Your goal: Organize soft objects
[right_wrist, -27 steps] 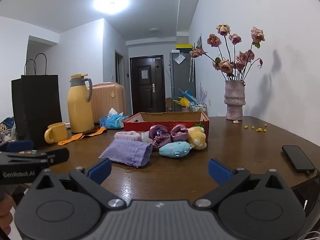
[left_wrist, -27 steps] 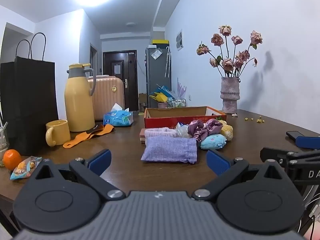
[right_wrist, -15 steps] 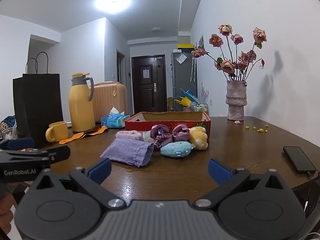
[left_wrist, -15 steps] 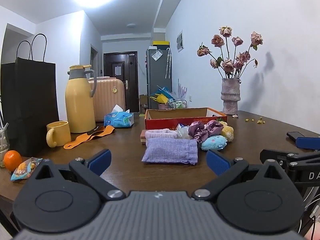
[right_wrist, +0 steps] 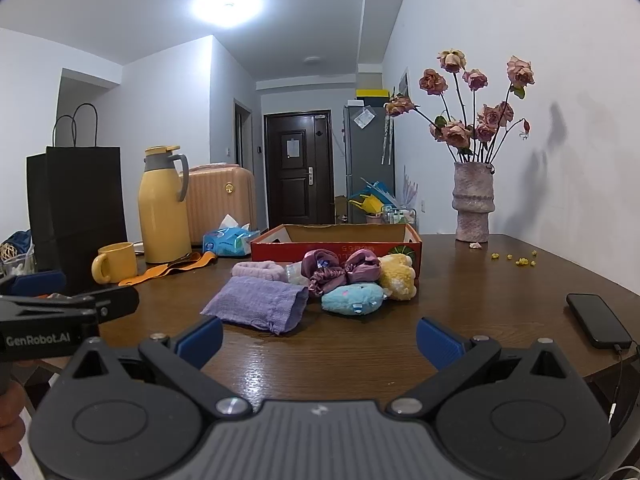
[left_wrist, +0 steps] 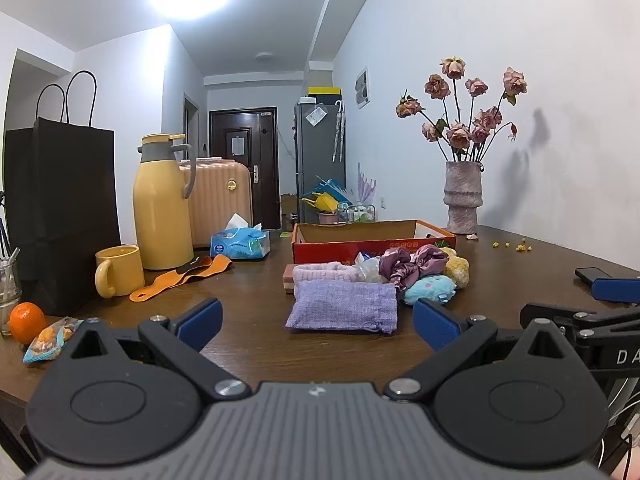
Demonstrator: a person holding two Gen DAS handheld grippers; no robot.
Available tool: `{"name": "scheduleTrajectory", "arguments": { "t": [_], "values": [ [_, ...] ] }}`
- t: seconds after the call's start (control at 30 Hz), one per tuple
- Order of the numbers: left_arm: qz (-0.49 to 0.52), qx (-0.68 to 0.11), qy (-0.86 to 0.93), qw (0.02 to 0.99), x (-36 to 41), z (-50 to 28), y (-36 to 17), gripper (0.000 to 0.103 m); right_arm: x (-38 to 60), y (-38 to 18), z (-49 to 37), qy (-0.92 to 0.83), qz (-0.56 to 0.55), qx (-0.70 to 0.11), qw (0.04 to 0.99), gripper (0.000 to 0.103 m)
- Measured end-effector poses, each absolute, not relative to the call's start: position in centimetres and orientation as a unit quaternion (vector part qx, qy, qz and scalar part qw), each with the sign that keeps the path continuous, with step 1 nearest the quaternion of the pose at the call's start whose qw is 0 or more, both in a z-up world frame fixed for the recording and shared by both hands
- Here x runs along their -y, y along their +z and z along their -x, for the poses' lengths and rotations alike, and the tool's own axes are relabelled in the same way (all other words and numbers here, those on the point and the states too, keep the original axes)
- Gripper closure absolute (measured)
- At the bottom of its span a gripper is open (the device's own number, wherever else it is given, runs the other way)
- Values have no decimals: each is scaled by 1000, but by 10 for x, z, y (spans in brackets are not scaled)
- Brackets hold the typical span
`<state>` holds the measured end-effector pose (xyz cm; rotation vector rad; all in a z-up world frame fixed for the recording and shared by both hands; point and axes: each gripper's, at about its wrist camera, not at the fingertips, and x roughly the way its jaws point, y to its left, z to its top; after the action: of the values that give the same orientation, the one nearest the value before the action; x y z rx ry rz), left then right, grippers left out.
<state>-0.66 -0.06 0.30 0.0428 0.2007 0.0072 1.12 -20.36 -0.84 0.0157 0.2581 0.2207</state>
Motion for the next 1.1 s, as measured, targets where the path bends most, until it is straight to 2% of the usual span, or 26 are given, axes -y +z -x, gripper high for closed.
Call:
{"name": "scheduleTrajectory", "arguments": {
  "t": [1.1],
  "values": [
    [-29, -85, 5, 996, 1, 9, 3, 0, 207, -13, -16, 113, -20, -141, 983, 0]
  ]
}}
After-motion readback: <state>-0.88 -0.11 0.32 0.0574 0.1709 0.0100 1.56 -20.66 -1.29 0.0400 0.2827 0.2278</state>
